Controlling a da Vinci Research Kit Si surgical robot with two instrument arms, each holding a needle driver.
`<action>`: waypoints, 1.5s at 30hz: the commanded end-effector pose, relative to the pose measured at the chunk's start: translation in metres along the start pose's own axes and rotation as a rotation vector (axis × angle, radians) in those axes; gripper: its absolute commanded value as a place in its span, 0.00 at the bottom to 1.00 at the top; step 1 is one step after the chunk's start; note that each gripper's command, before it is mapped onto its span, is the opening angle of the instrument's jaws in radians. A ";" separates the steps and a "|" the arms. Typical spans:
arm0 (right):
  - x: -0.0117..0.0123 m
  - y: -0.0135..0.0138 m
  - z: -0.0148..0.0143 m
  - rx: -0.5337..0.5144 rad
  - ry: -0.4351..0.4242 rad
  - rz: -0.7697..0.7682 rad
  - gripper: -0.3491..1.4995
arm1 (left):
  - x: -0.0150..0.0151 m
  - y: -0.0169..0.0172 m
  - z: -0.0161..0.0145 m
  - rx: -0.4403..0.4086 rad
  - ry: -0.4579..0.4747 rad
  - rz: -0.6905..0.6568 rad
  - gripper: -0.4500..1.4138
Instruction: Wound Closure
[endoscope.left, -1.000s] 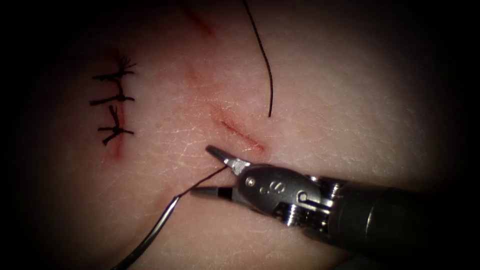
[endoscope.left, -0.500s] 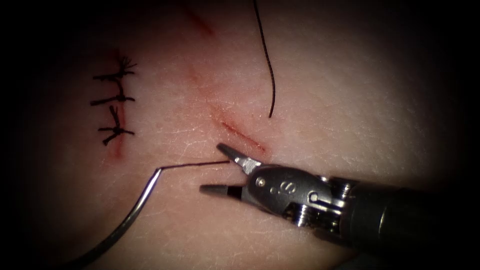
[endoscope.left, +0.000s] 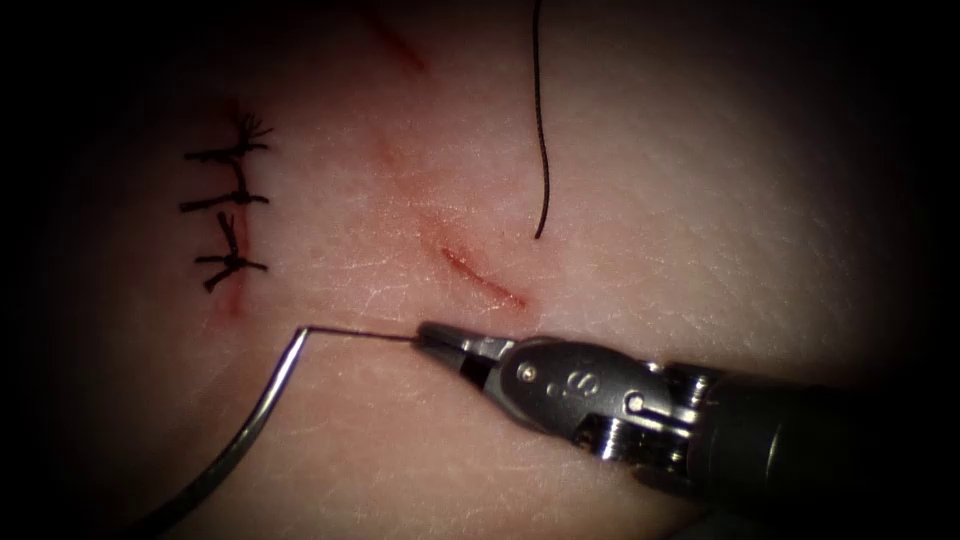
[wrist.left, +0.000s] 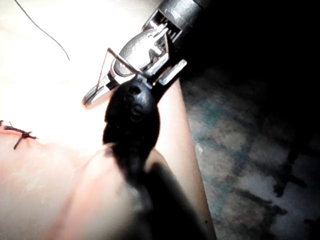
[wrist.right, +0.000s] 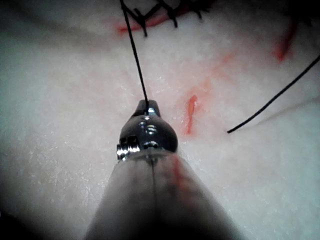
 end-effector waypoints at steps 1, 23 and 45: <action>0.0006 -0.0012 0.0003 0.004 0.007 0.015 0.00 | -0.0005 -0.0006 0.0010 0.024 -0.004 0.018 0.00; 0.0122 -0.0104 -0.0020 0.124 0.055 0.077 0.00 | -0.0038 -0.0003 0.0034 0.394 -0.044 0.112 0.00; 0.0116 -0.0034 -0.0056 -0.069 0.086 -0.072 0.96 | -0.0024 -0.0081 -0.0026 0.615 -0.003 0.111 0.00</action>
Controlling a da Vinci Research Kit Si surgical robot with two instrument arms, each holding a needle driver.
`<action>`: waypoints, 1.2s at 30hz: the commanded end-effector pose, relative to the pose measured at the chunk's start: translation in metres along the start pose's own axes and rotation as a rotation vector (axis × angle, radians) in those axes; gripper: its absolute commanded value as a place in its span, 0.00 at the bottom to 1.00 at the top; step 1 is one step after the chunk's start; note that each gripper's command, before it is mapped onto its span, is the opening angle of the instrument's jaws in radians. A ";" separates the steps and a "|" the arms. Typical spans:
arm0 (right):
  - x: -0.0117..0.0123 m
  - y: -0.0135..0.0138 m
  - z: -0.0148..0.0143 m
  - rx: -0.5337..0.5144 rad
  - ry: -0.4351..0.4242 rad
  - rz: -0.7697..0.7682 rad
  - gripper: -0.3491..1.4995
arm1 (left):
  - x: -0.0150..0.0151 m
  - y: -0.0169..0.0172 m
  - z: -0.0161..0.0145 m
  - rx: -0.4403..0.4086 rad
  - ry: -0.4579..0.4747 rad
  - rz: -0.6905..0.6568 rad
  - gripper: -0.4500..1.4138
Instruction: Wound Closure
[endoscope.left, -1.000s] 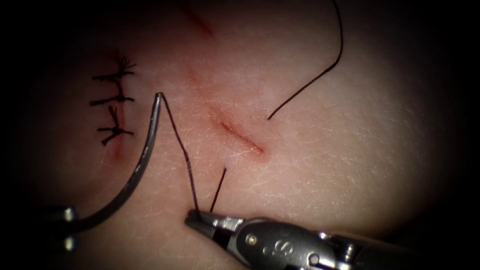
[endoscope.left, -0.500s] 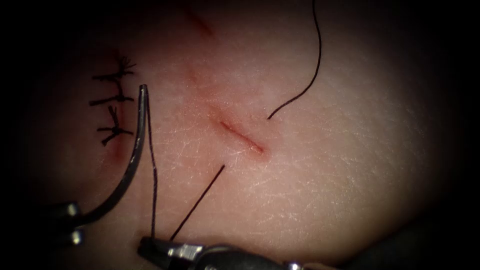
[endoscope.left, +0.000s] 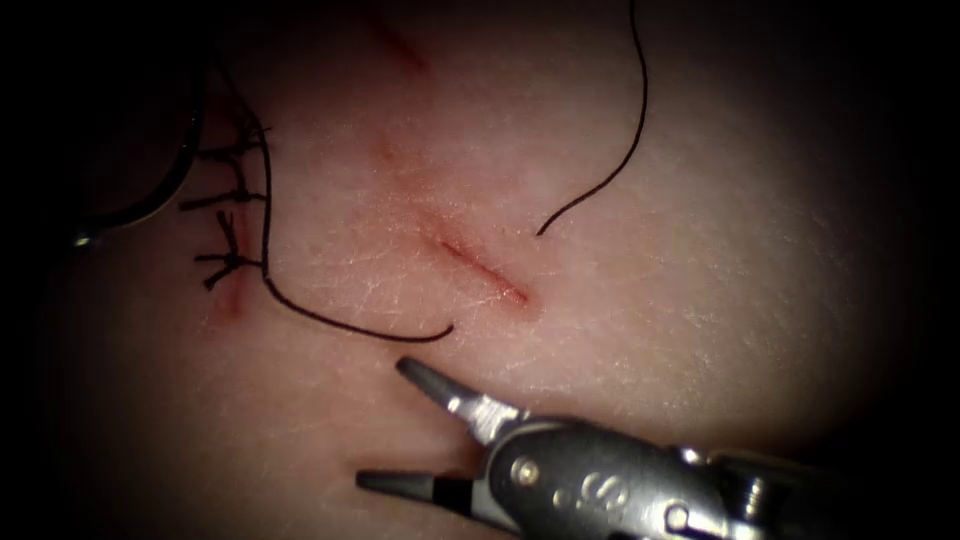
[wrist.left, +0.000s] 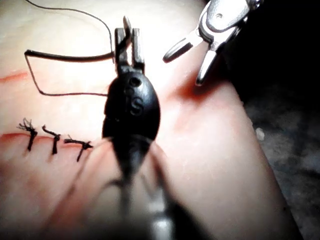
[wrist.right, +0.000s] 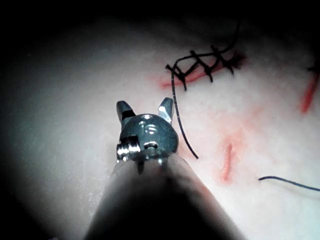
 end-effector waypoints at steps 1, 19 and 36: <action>-0.0010 0.0007 0.0012 -0.031 -0.016 -0.043 0.96 | -0.0007 0.0000 0.0009 0.011 -0.007 0.010 0.00; -0.0100 0.0024 0.0070 -0.068 -0.108 -0.177 0.84 | -0.0016 0.0006 0.0015 -0.002 0.010 0.028 0.00; -0.0083 -0.0019 0.0045 -0.013 -0.164 -0.170 0.00 | -0.0041 -0.0005 0.0023 0.009 0.015 0.048 0.00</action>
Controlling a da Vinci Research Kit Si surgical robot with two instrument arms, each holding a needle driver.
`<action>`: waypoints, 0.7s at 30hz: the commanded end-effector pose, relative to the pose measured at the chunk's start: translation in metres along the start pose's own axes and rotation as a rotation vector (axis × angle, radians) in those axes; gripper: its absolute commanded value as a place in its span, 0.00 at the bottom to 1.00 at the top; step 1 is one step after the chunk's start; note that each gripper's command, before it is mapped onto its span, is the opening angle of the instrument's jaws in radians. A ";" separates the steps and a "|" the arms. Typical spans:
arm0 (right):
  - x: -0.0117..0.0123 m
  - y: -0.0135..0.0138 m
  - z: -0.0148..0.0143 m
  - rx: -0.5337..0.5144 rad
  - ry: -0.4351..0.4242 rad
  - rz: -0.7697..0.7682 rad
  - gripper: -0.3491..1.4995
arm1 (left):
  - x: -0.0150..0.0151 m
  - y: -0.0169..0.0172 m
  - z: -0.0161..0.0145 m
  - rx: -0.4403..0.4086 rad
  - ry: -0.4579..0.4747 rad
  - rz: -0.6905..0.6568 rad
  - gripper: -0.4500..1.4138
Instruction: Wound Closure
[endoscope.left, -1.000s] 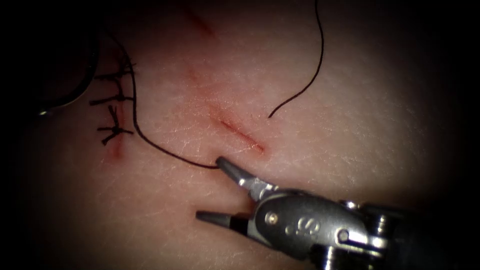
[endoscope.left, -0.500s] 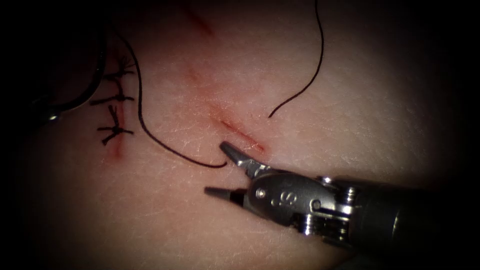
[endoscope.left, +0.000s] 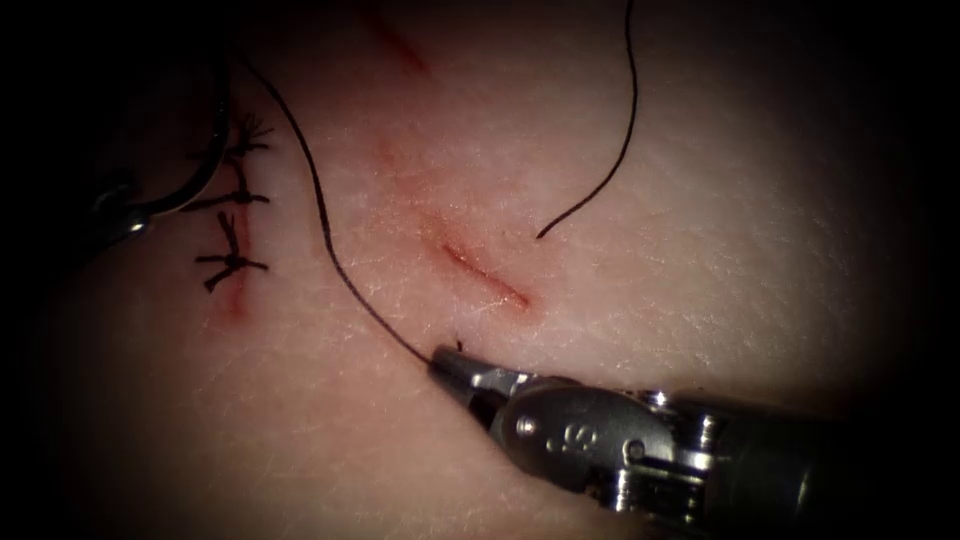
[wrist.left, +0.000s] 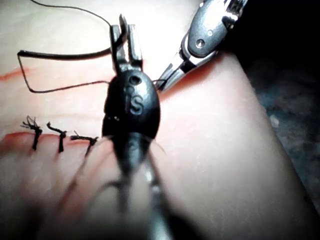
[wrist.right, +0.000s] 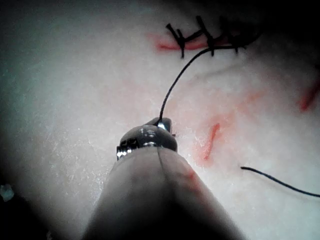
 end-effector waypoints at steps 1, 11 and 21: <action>0.0015 -0.0015 0.0003 0.017 0.015 0.003 0.00 | -0.0007 0.0000 0.0009 0.005 0.004 0.004 0.00; 0.0084 -0.0062 -0.0020 0.090 0.077 0.010 0.00 | -0.0022 -0.0004 0.0013 0.012 -0.006 -0.001 0.00; 0.0105 -0.0052 -0.0026 0.082 0.116 0.037 0.65 | -0.0022 -0.0002 0.0013 0.015 -0.007 0.000 0.00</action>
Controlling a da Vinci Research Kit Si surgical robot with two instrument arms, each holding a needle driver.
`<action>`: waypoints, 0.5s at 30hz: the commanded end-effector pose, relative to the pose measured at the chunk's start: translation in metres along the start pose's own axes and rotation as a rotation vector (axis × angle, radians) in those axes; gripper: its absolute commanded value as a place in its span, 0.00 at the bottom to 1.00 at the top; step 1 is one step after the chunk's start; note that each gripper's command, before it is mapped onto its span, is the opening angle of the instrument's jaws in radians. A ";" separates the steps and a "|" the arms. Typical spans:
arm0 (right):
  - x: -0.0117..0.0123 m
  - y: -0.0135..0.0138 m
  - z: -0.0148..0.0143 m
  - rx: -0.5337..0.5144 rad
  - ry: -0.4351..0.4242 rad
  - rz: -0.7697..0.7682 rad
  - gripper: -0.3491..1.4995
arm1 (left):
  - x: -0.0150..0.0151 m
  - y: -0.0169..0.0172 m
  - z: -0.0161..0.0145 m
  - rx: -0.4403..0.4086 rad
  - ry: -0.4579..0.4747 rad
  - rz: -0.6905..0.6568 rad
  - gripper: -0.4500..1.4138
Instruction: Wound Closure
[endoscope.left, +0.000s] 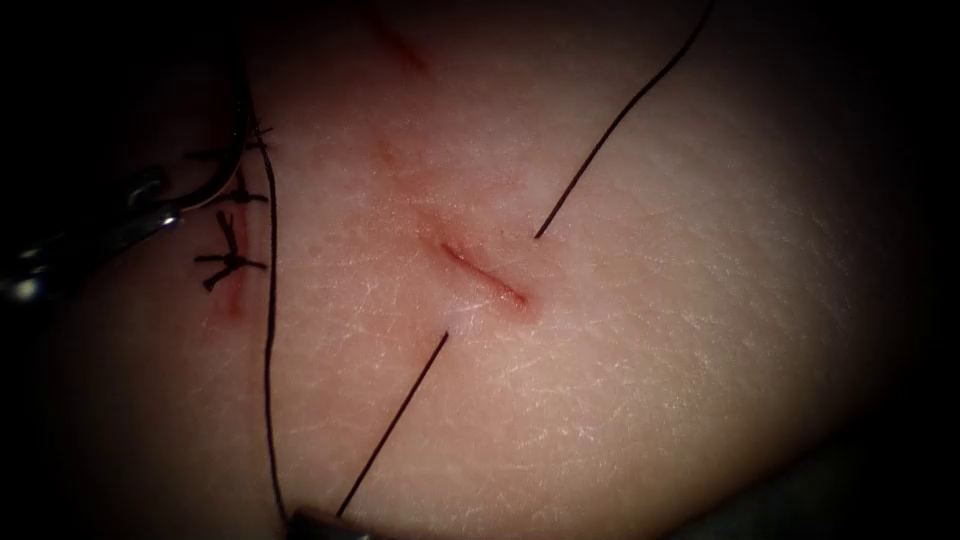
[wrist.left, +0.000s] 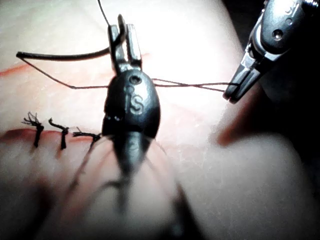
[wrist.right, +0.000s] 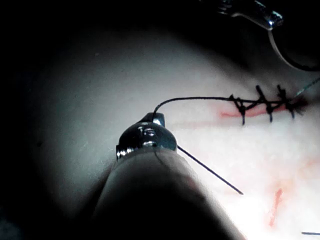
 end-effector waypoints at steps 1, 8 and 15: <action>-0.0004 0.0009 0.0006 -0.022 0.017 0.006 0.76 | -0.0004 0.0001 0.0008 0.000 0.002 0.001 0.00; -0.0012 0.0033 -0.0008 -0.068 0.066 0.012 0.93 | -0.0006 -0.0001 0.0009 -0.003 -0.005 0.004 0.00; -0.0028 0.0060 -0.0022 -0.105 0.023 -0.051 0.87 | -0.0008 -0.0005 0.0008 0.004 -0.013 0.006 0.00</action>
